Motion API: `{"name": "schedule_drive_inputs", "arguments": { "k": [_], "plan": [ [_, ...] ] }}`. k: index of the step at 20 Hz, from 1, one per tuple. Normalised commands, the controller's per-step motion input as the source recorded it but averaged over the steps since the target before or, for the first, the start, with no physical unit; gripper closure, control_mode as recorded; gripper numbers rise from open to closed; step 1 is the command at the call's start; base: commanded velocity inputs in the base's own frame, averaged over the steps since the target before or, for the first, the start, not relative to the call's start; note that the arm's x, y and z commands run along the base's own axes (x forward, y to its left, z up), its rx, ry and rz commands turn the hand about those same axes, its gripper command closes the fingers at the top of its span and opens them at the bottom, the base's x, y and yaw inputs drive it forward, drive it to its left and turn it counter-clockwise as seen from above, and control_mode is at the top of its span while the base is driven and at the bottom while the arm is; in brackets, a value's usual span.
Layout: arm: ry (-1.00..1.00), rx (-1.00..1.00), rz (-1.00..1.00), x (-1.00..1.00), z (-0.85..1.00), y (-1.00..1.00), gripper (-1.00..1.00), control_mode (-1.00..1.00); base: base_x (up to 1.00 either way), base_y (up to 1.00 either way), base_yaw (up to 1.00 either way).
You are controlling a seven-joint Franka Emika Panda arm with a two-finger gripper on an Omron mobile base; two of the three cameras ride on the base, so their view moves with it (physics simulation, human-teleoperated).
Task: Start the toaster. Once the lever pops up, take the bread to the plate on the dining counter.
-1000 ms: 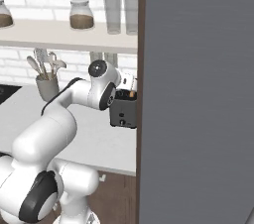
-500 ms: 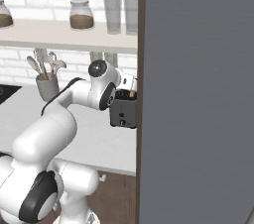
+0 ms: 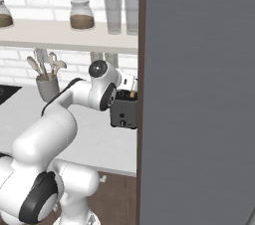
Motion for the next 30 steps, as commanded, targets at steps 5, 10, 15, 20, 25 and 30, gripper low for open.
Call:
{"name": "schedule_drive_inputs", "arguments": {
  "k": [5, 10, 15, 20, 25, 30],
  "plan": [
    [0.00, 0.00, 0.00, 0.00, 0.00, 0.00, -1.00, -1.00, 0.00, 0.00, 0.00],
    [0.00, 0.00, 0.00, 0.00, 0.00, 0.00, -1.00, -1.00, 0.00, 0.00, 0.00],
    [0.00, 0.00, 0.00, 0.00, 0.00, 0.00, -1.00, -1.00, 0.00, 0.00, 0.00],
    [0.00, 0.00, 0.00, 0.00, 0.00, 0.00, -1.00, -1.00, 0.00, 0.00, 0.00],
    [0.00, 0.00, 0.00, 0.00, 0.00, 0.00, -1.00, -1.00, 0.00, 0.00, 0.00],
    [0.00, 0.00, 0.00, 0.00, 0.00, 0.00, -1.00, -1.00, 0.00, 0.00, 0.00]
  ]
}}
